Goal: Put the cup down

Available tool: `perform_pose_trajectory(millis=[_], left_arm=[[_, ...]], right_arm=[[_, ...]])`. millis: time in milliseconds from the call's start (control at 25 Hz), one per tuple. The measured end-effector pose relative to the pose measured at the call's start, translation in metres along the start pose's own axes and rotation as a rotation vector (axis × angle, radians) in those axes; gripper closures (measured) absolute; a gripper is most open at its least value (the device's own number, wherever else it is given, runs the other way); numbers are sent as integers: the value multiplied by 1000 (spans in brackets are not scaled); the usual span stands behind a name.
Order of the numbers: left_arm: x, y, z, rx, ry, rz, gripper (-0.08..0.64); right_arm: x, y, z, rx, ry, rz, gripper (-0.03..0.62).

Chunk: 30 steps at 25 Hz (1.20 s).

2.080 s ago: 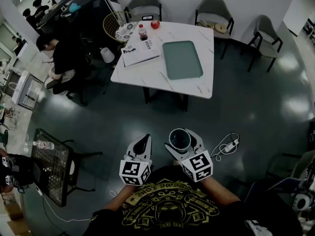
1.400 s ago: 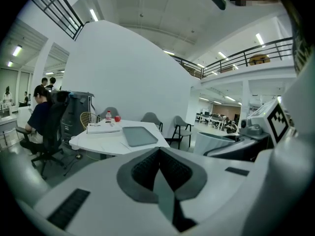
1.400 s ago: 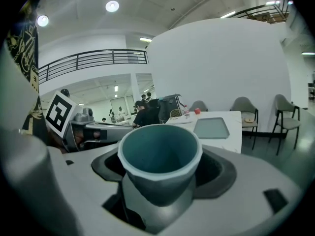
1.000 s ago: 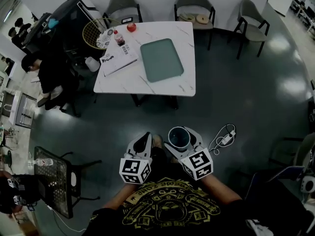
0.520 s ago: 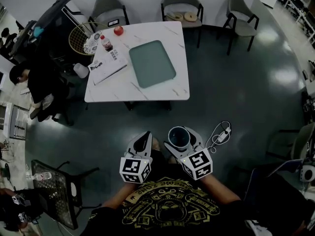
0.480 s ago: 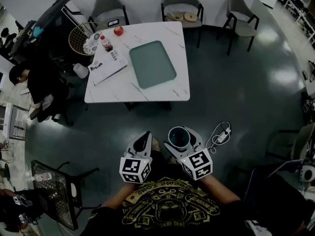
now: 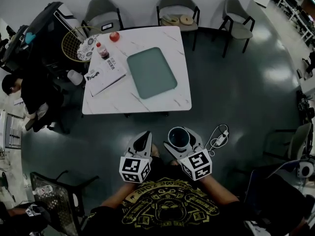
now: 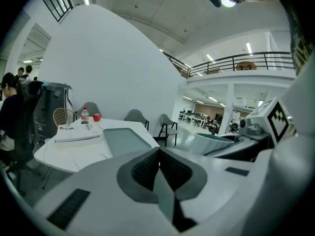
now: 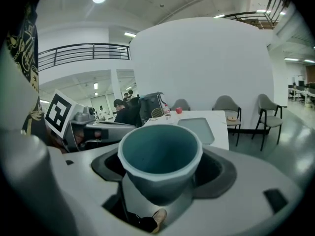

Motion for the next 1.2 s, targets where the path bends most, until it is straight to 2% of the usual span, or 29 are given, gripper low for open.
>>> perform_pose_trajectory(millis=[360, 720, 1200], left_arm=[[-32, -24, -10, 7, 36, 64, 549], [-56, -43, -20, 7, 89, 208, 549], [-90, -47, -26, 26, 85, 293, 549]], right_arm=[[-1, -30, -15, -6, 24, 48, 216], [-9, -54, -28, -2, 50, 114, 216], [-30, -84, -38, 5, 84, 162, 216]])
Point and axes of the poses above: the fingertips, and each gripper's own axes: y backward along the fingers, x to its right, z out of its underside, the point moved 10 cm from there along y, backward along the fingers, and after that the axes turned 11 degrees about x, right-handed, at the moved point
